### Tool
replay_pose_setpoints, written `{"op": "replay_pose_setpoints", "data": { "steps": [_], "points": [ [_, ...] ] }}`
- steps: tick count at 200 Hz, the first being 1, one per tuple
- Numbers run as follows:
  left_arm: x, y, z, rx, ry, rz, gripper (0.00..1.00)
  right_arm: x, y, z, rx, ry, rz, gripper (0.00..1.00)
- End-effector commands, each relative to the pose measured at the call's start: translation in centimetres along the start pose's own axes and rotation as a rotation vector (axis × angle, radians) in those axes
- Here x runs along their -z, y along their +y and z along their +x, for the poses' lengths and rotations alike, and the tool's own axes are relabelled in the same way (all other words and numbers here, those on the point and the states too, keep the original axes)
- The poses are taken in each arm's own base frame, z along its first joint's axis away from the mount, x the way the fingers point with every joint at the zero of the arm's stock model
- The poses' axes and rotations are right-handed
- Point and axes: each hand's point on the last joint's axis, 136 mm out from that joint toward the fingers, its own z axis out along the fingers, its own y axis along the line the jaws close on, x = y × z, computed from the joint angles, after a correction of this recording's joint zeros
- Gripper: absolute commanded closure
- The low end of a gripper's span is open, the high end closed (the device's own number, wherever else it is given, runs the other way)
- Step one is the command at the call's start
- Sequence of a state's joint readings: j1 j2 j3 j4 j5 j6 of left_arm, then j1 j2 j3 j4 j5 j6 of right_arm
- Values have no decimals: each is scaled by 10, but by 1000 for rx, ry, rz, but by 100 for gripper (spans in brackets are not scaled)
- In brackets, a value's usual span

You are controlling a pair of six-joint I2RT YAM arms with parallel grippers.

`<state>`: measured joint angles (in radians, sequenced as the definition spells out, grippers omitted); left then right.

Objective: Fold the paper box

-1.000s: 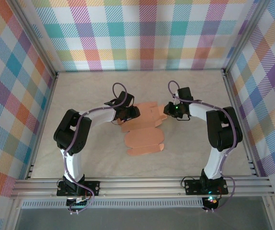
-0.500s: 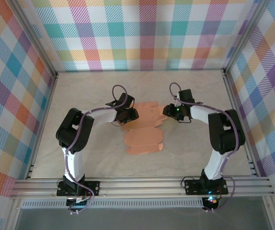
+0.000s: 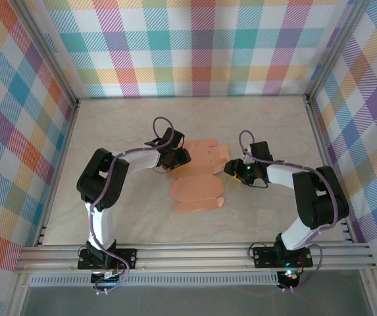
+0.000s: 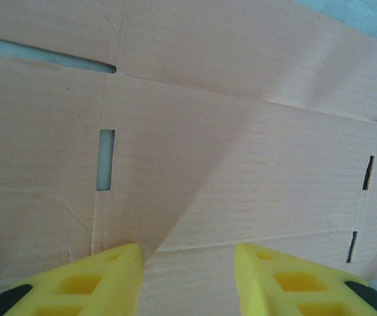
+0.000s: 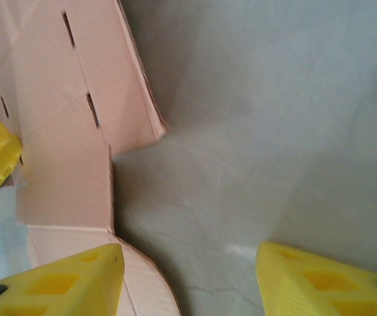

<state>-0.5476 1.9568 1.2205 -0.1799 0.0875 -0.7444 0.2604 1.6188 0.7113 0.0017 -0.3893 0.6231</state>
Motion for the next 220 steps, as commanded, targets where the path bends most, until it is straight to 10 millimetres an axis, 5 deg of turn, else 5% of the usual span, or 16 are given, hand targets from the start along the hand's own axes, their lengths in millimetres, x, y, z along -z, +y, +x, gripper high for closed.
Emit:
{"op": "replay_pose_setpoints", "data": {
  "steps": [1, 102, 175, 220],
  "points": [
    [-12, 20, 16, 20, 62, -55, 58, 1, 18, 10, 0, 19, -66, 47],
    [-31, -6, -11, -23, 80, -46, 57, -25, 50, 62, 72, 127, -92, 53],
    [-11, -20, -32, -54, 33, -17, 55, 8, 46, 40, 150, 19, -6, 50],
    [44, -52, -56, -98, -64, 65, 42, 36, 36, -18, 139, -121, 58, 40]
  ]
}}
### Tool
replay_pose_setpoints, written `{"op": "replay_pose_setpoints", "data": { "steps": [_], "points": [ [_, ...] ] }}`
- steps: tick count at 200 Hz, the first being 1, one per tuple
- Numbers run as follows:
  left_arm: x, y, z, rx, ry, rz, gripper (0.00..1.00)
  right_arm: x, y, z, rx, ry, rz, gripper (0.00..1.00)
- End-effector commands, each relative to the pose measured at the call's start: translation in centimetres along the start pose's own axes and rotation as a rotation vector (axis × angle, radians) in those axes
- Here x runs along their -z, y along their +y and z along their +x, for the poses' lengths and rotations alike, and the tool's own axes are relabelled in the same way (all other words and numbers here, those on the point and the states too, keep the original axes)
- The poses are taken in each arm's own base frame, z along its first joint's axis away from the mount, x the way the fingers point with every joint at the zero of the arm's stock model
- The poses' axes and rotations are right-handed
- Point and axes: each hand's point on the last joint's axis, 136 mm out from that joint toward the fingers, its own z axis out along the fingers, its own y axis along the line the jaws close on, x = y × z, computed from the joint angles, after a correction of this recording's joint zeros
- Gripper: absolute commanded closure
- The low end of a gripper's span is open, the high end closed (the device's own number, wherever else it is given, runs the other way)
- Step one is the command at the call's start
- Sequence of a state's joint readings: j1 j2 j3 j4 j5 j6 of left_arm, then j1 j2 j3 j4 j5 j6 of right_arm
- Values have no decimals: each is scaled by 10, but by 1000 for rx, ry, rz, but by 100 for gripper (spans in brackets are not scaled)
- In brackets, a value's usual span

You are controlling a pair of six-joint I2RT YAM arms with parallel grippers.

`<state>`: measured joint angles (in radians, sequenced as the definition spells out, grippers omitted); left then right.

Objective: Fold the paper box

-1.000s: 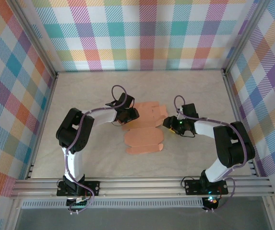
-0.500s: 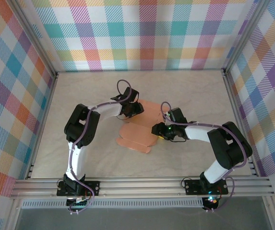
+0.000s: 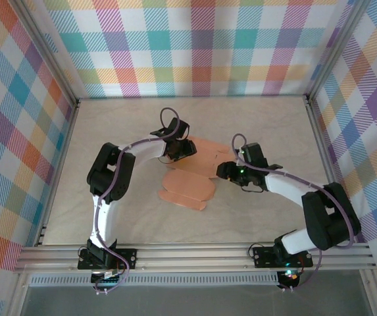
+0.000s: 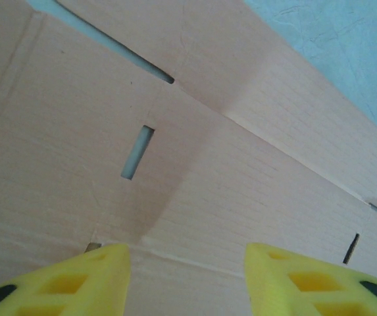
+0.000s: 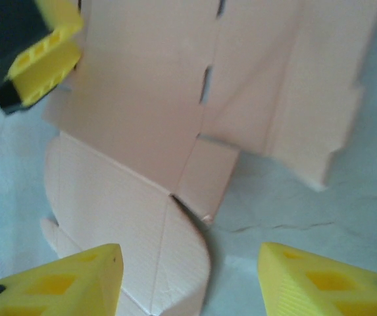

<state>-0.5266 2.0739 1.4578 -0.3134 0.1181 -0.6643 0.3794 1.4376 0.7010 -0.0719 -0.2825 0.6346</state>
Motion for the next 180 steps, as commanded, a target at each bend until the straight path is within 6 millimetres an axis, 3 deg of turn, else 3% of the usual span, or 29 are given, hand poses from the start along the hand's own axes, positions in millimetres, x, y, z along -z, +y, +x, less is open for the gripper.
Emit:
{"op": "replay_pose_setpoints", "data": {
  "steps": [1, 34, 59, 89, 111, 139, 180],
  "points": [
    [55, -26, -27, -39, -90, 59, 41, 10, -10, -33, 23, -54, 67, 40],
    [92, -21, -24, -33, -149, 70, 26, -12, -12, -83, 49, -27, 99, 41],
    [106, -3, -6, 9, -152, 64, 23, -42, -9, -101, 30, 40, 83, 46],
    [111, 21, 23, 64, -135, 60, 23, -58, -26, -113, 45, 64, 148, 48],
    [106, 15, 42, 91, -78, 123, 22, -61, -39, -110, 52, 86, 188, 53],
    [86, 1, 67, 103, 1, 174, 22, -59, -39, -94, 32, 116, 150, 60],
    [45, 16, 66, 98, 44, 107, 24, -43, -40, -49, -33, 163, 98, 62]
  ]
}}
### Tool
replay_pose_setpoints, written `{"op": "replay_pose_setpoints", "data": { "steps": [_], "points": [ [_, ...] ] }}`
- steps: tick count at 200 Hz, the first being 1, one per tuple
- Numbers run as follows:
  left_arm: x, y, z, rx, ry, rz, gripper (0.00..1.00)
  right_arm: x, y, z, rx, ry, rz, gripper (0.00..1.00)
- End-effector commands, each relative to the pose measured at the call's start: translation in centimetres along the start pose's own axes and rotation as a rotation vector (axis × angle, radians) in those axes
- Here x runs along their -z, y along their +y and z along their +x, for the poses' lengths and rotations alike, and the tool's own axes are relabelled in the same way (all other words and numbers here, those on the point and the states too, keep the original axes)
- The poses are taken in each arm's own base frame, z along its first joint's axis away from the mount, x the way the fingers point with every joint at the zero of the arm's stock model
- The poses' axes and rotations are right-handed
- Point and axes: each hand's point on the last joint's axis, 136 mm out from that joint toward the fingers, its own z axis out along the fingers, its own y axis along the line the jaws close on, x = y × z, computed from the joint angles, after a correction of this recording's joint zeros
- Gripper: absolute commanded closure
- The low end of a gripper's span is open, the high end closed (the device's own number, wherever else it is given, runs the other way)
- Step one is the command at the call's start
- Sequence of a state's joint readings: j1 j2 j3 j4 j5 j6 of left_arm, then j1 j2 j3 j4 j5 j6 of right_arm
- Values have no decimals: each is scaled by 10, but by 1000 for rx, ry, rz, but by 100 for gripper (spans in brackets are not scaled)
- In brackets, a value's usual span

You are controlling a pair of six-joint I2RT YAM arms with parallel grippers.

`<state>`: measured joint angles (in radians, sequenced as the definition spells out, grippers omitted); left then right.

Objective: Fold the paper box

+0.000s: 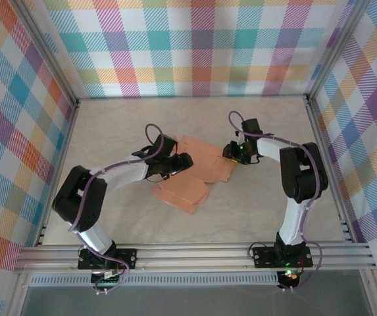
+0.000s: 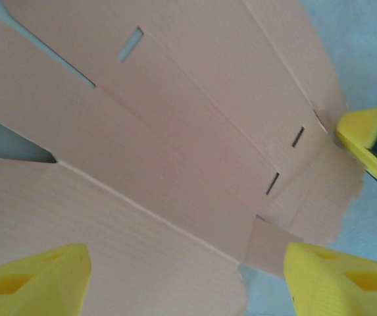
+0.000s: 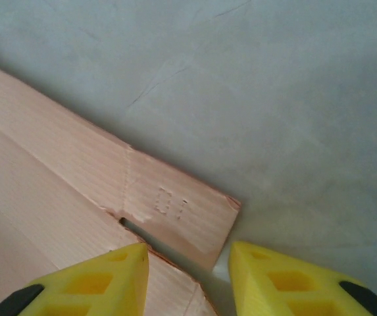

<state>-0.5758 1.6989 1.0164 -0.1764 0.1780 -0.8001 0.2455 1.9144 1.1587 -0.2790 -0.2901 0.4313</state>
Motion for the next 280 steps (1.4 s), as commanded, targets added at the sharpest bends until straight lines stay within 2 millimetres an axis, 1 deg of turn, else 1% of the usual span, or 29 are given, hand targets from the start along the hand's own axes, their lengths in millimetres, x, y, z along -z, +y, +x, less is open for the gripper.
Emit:
{"op": "replay_pose_setpoints", "data": {
  "steps": [1, 16, 35, 51, 62, 72, 79, 93, 110, 124, 135, 151, 166, 177, 199, 204, 224, 242, 257, 267, 278, 280],
  "points": [
    [-21, 2, -6, 15, 20, -1, 24, 14, 3, 34, -40, 59, -50, 62],
    [-31, 9, -13, 27, 31, -18, 24, 23, 3, 53, -65, 67, -78, 65],
    [-40, 16, -23, 28, 35, -35, 24, 32, 13, 76, -83, 77, -129, 68],
    [-46, 19, -29, 14, 54, -52, 24, 37, 22, 94, -69, 94, -149, 69],
    [-48, 21, -31, -3, 64, -71, 24, 42, 23, 100, -63, 85, -142, 66],
    [-49, 24, -30, -18, 70, -88, 24, 49, 19, 99, -55, 52, -120, 59],
    [-50, 27, -29, -24, 74, -98, 24, 54, 13, 94, -47, 14, -83, 52],
    [-52, 33, -26, -30, 83, -113, 25, 66, 3, 81, -46, -54, -43, 46],
    [-57, 44, -21, -25, 99, -127, 25, 76, -3, 58, -50, -118, -56, 34],
    [-60, 49, -17, -28, 110, -126, 25, 78, -5, 35, -5, -162, -74, 29],
    [-63, 52, -14, -35, 120, -125, 26, 74, 1, 19, 59, -168, -127, 28],
    [-65, 53, -12, -43, 133, -122, 26, 70, 18, -1, 172, -145, -238, 28],
    [-67, 54, -11, -46, 138, -122, 26, 58, 29, -15, 266, -115, -306, 27],
    [-67, 55, -10, -48, 141, -123, 26, 47, 33, -24, 285, -77, -331, 27],
    [-69, 56, -8, -48, 146, -123, 26, 31, 45, -35, 274, -7, -413, 28],
    [-70, 56, -8, -48, 148, -121, 26, 24, 45, -37, 256, 11, -425, 30],
    [-70, 56, -7, -45, 149, -118, 26, 11, 47, -43, 227, 34, -440, 34],
    [-70, 55, -8, -48, 150, -115, 26, 2, 47, -43, 227, 50, -433, 36],
    [-72, 55, -8, -52, 154, -114, 26, -1, 48, -42, 236, 65, -441, 39],
    [-75, 56, -7, -53, 161, -115, 26, 0, 49, -39, 249, 72, -456, 46],
    [-77, 57, -6, -52, 173, -111, 26, 2, 51, -36, 266, 78, -474, 57],
    [-77, 56, -6, -51, 174, -111, 26, 2, 51, -36, 267, 77, -474, 58]
  ]
}}
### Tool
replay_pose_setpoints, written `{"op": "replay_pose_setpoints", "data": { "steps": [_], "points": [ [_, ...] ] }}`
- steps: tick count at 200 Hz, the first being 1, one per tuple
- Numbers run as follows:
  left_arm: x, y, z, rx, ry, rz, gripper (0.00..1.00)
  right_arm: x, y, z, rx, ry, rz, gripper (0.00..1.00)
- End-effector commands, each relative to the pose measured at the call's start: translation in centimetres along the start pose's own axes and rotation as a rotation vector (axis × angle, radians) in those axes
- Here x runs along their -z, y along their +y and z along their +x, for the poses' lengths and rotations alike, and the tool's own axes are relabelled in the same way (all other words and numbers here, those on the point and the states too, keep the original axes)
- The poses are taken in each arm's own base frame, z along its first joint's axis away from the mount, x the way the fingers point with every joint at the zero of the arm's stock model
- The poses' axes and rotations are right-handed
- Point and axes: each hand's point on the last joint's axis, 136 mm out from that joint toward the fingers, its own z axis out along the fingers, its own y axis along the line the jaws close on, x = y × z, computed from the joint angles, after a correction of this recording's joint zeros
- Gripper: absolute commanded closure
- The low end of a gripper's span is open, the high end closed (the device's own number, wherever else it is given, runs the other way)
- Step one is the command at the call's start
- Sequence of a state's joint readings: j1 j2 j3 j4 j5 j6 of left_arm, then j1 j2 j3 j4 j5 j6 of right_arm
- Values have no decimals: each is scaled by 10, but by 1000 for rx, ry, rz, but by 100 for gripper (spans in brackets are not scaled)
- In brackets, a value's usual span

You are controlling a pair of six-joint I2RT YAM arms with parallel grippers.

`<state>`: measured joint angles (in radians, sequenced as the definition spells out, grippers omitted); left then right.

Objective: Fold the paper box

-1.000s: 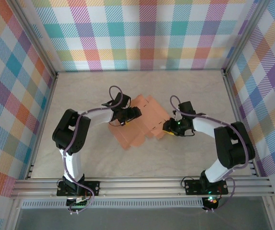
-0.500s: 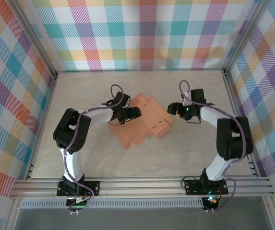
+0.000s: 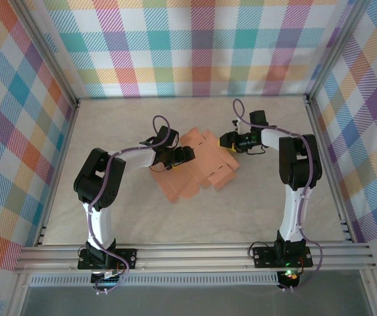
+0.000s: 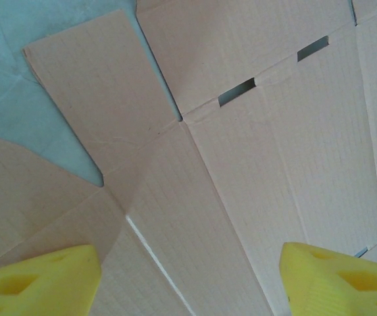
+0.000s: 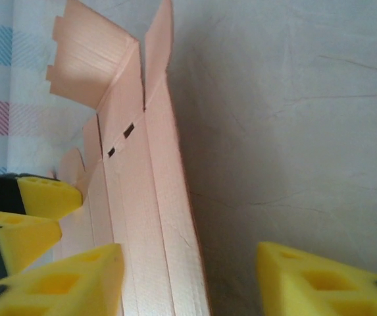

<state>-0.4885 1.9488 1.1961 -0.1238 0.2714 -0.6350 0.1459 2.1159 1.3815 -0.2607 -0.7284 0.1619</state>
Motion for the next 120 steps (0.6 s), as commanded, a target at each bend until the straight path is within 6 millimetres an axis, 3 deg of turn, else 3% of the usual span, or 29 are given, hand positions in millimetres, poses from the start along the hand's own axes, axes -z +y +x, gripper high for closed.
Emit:
{"op": "replay_pose_setpoints", "data": {
  "steps": [1, 35, 52, 85, 120],
  "points": [
    [-27, 52, 41, 45, 148, -131, 26, 1, 17, 3, 48, 32, -77, 58],
    [-26, 54, 41, 47, 150, -135, 26, 3, 18, 7, 70, 34, -67, 87],
    [-24, 52, 41, 44, 147, -128, 26, 6, 19, 4, 82, 18, -52, 94],
    [-5, 32, 32, -7, 98, -57, 20, 15, 16, 2, 101, -28, 23, 100],
    [43, 11, 9, -55, -28, -49, 12, 24, 7, 3, 141, -95, 211, 100]
  ]
}}
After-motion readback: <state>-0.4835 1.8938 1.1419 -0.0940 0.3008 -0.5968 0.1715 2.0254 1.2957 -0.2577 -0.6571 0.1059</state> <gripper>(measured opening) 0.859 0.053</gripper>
